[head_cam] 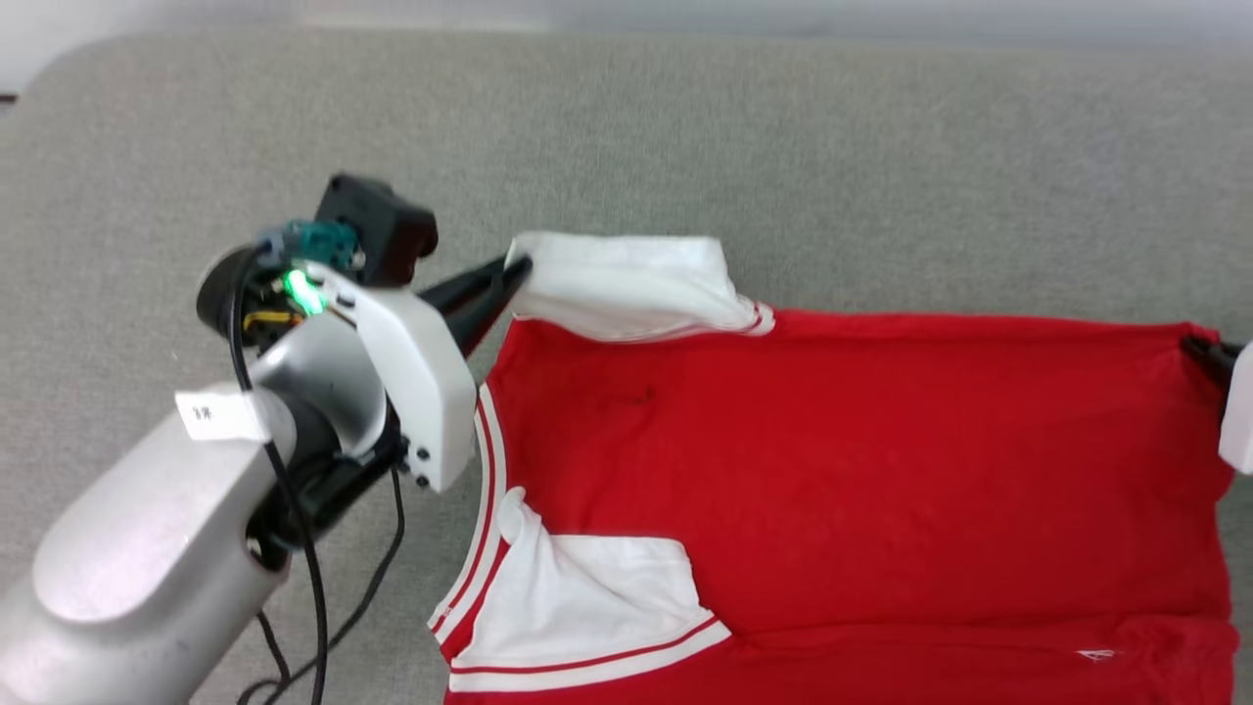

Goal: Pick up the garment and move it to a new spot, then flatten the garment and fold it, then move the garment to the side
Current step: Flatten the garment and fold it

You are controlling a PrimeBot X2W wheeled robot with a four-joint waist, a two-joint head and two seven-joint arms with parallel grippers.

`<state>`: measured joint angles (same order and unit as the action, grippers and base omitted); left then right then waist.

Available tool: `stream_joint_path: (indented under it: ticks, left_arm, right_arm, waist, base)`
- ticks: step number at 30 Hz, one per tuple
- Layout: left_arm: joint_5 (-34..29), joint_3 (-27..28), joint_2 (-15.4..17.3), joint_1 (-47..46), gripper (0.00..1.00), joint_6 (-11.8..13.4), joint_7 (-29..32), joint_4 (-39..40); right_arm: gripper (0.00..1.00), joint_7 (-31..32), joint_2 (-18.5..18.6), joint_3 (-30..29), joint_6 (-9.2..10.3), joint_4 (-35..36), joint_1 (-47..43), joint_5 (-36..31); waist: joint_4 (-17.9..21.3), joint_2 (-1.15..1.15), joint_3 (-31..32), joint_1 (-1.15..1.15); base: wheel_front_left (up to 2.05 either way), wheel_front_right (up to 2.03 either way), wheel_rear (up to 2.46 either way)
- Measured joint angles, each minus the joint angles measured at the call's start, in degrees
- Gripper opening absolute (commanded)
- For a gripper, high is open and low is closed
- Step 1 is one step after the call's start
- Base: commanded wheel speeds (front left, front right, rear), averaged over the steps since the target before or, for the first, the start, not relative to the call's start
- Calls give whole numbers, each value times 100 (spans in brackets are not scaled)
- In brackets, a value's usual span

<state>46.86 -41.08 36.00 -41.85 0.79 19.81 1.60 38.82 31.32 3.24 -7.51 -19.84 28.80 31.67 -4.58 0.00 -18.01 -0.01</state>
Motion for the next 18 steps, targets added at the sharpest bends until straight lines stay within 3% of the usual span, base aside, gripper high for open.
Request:
stream_joint_path:
  ticks: [18]
  left_arm:
    - [320,-136,405,1947,0,568,-539,514]
  right_arm:
    - [0,-502,36,-15,0,806,-1964,825]
  waist:
    - [57,0,1119,0]
  base:
    - [0,0,0]
